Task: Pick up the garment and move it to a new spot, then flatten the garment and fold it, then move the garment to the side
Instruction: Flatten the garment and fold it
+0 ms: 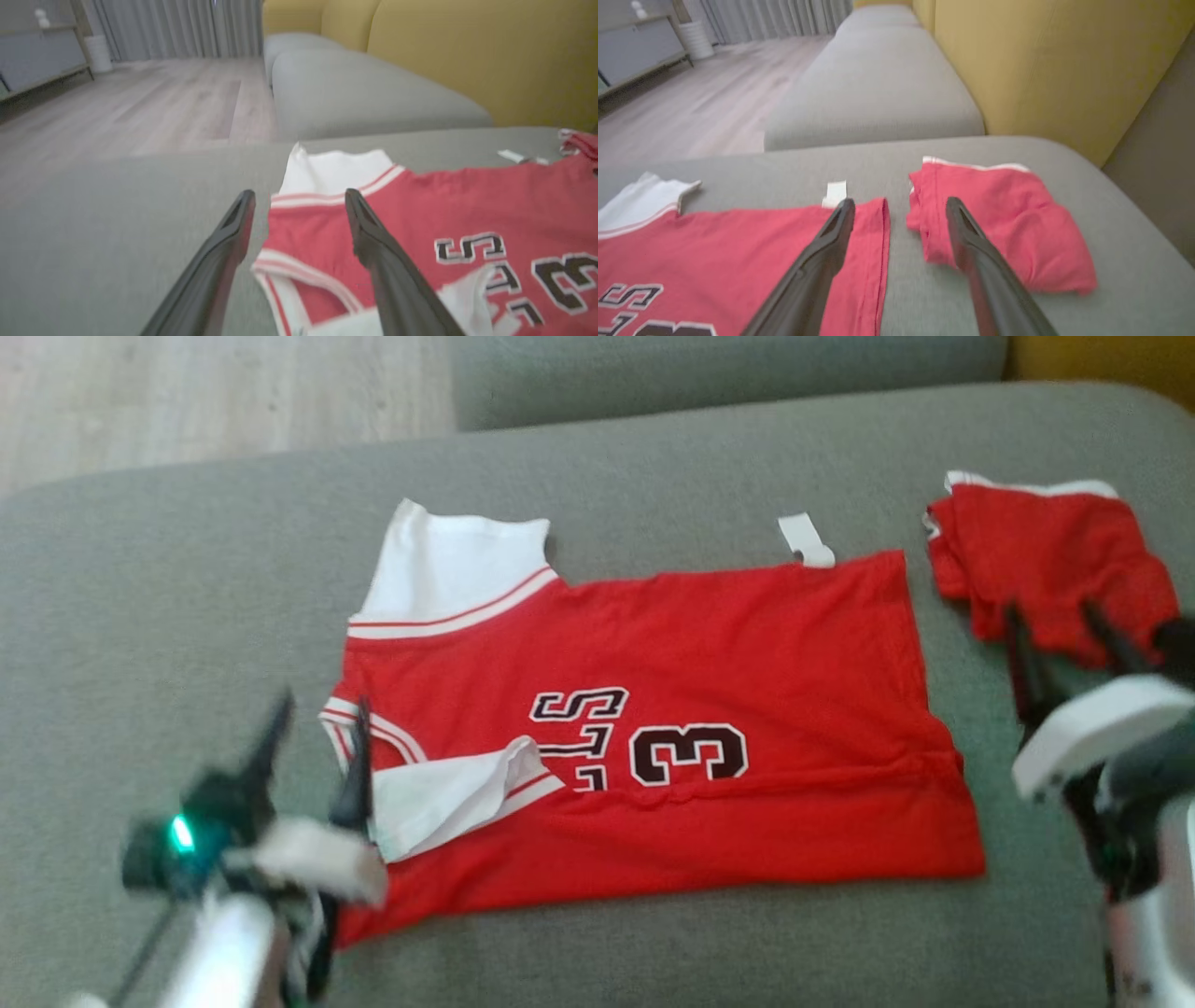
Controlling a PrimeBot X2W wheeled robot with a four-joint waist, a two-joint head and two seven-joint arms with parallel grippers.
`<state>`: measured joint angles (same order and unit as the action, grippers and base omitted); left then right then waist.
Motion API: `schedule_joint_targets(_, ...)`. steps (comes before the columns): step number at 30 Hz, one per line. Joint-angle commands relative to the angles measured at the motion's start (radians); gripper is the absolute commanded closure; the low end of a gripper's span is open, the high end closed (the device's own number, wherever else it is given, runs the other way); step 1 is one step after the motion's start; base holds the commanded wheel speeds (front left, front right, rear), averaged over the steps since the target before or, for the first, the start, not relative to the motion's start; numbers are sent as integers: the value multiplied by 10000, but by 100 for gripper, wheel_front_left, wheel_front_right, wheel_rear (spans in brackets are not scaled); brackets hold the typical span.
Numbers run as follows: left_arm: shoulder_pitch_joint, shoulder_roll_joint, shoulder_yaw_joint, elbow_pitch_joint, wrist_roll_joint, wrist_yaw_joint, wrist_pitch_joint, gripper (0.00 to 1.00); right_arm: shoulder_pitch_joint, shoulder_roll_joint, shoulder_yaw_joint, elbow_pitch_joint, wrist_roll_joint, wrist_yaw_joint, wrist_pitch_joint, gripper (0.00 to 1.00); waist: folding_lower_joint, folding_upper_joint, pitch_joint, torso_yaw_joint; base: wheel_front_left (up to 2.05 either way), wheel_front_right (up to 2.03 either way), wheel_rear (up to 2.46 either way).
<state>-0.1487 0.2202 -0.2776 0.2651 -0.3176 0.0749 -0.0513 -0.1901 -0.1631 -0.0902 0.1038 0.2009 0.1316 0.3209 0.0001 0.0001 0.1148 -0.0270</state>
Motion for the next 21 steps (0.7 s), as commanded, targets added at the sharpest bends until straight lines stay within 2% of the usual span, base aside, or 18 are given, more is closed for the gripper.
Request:
schedule_joint_targets(1, -966, 331, 531, -494, 130, 31, -244, 0, -605, -20, 142, -431, -93, -9, -310, 0, -1, -1, 306, -218, 0, 0, 0)
schedule_joint_targets(4, -1908, 580, 597, -643, 215, -180, -366, 0, -1213, 37, 275, -419, -168, -9, -773, 0, -1, -1, 692, -421, 0, 0, 0)
schedule_joint_targets(7, -3034, 881, 529, -614, 271, -572, -91, 0, -1829, 53, 489, -325, -217, -9, -1064, 0, -1, -1, 1138, -644, 0, 0, 0)
schedule_joint_targets(11, -4699, 1411, 314, -36, 327, -1301, 719, 0, -2617, -13, 799, -114, -244, -9, -1286, 0, -1, -1, 1797, -927, 0, 0, 0)
schedule_joint_targets(14, -5841, 1814, -87, 808, 157, -1808, 1734, 0, -3139, -97, 1028, 94, -240, -9, -1446, 0, -1, -1, 2228, -1123, 0, 0, 0)
schedule_joint_targets(17, -6794, 2126, -545, 1637, -263, -2004, 2636, 0, -3536, -180, 1241, 308, -220, -9, -1593, 0, -1, -1, 2575, -1287, 0, 0, 0)
schedule_joint_targets(21, -7601, 2614, -1575, 2505, -816, -2048, 3520, 0, -3896, -209, 1460, 538, -156, -9, -1797, 0, -1, -1, 2920, -1499, 0, 0, 0)
